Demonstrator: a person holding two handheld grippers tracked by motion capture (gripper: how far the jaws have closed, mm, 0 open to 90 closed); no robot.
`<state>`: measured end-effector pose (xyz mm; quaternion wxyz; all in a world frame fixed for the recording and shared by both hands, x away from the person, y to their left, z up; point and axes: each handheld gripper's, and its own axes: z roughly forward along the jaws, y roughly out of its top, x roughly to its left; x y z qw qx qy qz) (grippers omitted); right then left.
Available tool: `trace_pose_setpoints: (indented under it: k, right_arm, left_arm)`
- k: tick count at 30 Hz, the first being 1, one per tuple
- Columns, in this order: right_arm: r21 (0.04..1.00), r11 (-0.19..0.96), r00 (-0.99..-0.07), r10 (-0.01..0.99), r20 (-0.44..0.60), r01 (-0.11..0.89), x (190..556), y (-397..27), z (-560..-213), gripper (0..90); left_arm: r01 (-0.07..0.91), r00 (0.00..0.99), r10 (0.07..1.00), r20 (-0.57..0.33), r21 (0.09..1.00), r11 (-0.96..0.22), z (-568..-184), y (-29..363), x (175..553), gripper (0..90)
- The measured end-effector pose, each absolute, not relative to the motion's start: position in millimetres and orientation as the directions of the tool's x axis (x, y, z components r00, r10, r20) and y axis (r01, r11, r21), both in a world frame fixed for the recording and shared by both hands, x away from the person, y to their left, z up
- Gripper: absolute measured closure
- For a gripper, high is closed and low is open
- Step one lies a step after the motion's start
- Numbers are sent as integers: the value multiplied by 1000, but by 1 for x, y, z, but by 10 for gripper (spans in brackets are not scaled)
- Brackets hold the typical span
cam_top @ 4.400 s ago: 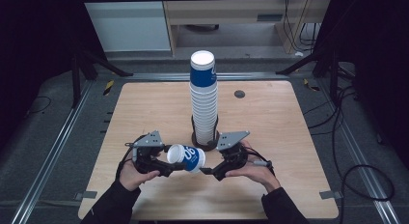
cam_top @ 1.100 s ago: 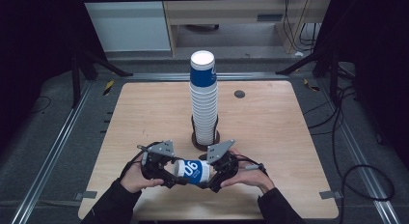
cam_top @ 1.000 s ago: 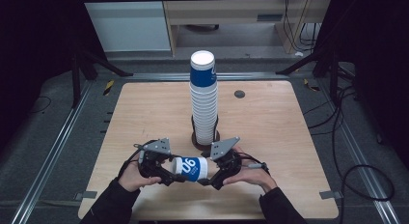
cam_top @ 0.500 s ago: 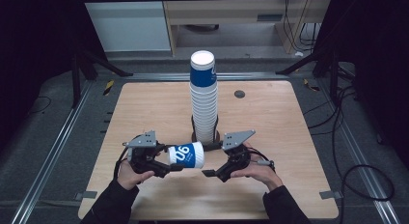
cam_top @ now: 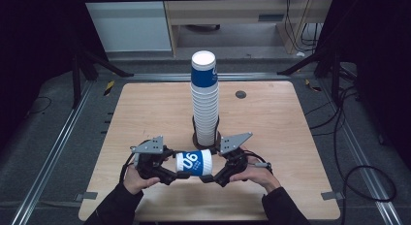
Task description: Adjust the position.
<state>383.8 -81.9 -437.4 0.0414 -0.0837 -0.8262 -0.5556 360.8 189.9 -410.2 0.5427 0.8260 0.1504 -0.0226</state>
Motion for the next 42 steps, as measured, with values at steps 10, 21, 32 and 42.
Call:
trace_pose_setpoints:
  k: [10,21,32,42]
  right_arm:
    - [913,369,-985,41,169,172,381,-80,-437,147]
    - [901,406,-988,66,141,155,381,-86,-434,160]
    - [801,584,-990,119,72,128,381,-76,-449,155]
    - [765,637,-995,66,68,95,375,-64,-455,155]
  left_arm:
    - [268,958,201,-203,882,-388,-411,185,359,262]
    - [274,953,240,-183,859,-432,-407,192,361,200]
    - [263,958,255,-133,762,-592,-419,187,365,160]
    - [195,978,194,-74,652,-733,-435,164,358,186]
